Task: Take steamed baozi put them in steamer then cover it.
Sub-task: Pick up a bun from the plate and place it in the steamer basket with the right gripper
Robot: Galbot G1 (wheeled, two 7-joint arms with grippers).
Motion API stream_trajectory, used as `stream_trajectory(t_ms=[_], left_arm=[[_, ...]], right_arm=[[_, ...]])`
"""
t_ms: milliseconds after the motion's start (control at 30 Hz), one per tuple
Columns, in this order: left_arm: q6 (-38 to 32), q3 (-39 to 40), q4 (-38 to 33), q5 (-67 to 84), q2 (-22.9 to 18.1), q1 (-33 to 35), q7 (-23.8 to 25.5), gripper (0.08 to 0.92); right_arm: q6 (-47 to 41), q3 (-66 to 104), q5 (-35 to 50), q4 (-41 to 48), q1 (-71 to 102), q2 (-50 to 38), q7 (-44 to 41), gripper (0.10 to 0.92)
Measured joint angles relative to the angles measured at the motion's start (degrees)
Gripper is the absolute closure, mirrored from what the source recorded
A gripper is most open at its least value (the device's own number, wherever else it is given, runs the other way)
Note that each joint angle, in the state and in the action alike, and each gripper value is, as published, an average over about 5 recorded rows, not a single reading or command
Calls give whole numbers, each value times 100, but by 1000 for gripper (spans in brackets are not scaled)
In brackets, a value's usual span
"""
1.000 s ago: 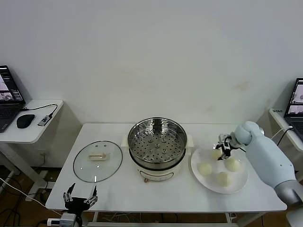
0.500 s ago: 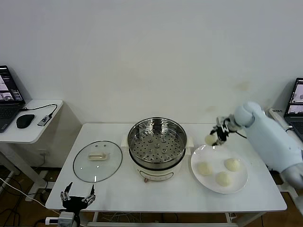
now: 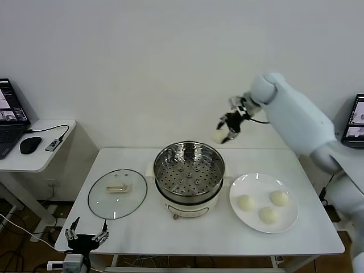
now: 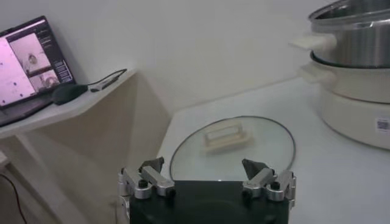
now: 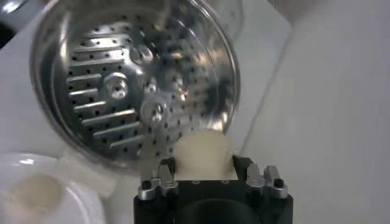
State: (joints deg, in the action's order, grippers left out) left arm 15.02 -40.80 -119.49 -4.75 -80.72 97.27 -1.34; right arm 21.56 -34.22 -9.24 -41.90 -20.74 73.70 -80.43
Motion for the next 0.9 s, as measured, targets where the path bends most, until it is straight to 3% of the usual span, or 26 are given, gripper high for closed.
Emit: stream_trajectory(t_ms=[367, 900], left_arm=[[4, -39, -41, -22, -63, 71, -13, 177], [4, -86, -92, 2, -134, 54, -26, 177]], right_arm=[[1624, -265, -836, -174, 19, 407, 59, 423], [2360, -448, -2210, -283, 272, 873, 565, 423]])
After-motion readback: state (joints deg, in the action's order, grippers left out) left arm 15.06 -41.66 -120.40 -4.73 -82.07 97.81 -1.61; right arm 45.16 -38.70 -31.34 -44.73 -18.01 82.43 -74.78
